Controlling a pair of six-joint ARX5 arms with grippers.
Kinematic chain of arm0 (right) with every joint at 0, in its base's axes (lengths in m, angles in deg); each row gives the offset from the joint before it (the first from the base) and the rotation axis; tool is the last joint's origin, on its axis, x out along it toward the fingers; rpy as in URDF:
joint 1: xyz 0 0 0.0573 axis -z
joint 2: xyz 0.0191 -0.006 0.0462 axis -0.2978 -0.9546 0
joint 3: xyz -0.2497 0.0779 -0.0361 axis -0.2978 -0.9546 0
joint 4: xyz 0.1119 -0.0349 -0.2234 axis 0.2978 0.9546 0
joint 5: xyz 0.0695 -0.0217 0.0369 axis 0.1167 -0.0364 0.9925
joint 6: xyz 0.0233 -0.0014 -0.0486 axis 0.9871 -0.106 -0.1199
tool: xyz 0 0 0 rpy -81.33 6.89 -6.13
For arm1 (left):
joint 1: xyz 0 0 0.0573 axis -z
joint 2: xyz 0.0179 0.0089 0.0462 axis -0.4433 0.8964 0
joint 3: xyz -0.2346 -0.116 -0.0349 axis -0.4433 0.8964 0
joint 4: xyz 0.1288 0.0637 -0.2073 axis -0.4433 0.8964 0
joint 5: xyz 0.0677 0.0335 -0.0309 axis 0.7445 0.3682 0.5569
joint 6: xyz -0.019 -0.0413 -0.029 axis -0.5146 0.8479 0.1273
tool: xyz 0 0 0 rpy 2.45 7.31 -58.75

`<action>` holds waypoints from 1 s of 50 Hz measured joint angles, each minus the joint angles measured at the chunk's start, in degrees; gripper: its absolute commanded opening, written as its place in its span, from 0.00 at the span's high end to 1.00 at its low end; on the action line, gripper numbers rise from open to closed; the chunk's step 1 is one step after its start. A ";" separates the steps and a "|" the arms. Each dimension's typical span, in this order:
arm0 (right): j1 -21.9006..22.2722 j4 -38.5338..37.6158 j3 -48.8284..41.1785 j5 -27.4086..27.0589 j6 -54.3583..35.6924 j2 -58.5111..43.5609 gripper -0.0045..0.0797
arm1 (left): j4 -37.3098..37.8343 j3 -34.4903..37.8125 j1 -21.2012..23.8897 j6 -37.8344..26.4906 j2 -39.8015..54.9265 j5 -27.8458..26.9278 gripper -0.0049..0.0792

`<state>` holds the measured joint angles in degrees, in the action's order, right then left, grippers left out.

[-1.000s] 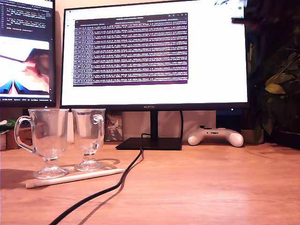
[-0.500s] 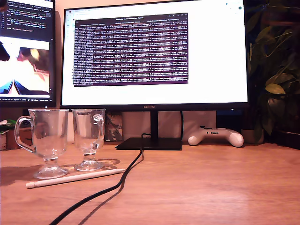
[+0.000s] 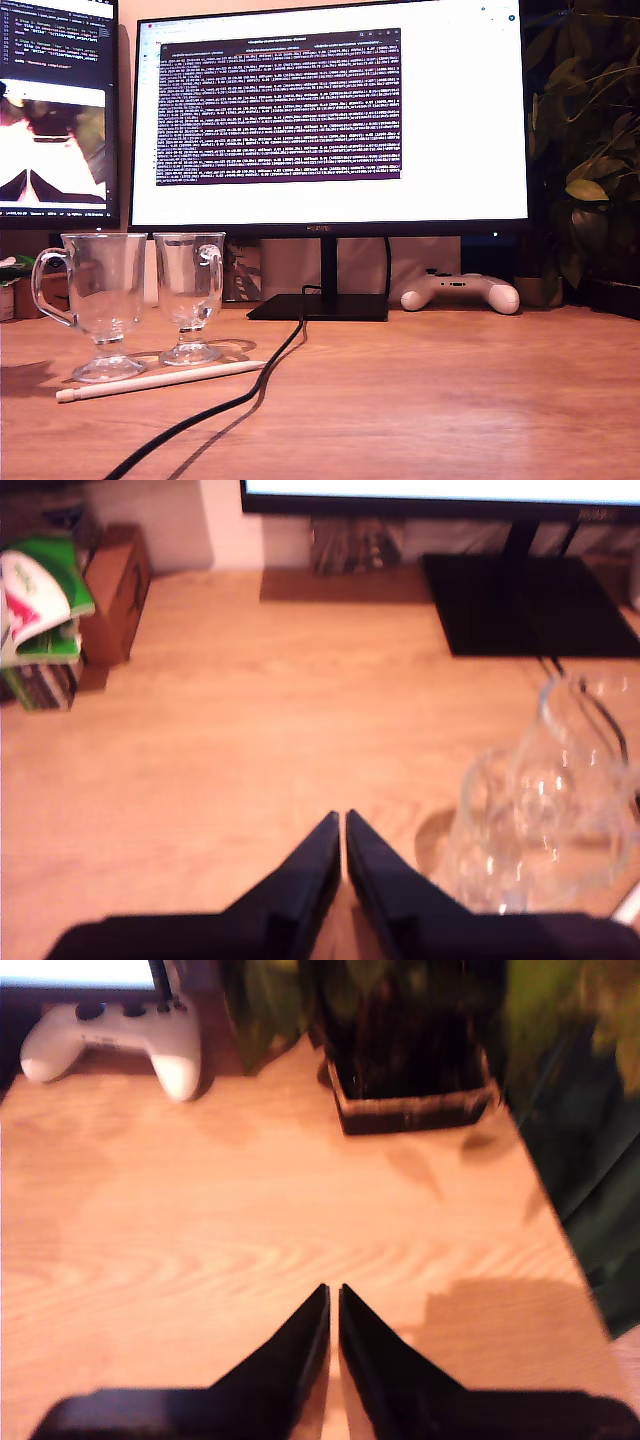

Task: Pick the small glass cups in front of you with each of your hands, and place them behind the white pen

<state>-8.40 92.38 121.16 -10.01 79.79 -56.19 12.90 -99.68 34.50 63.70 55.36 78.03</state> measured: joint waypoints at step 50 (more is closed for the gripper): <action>-3.21 -25.77 -24.39 7.50 5.66 17.42 0.96 | 0.22 6.58 0.02 3.08 -16.94 3.34 0.97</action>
<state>-11.61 66.62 96.77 -2.52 85.45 -38.77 13.12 -93.10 34.52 66.79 38.42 81.37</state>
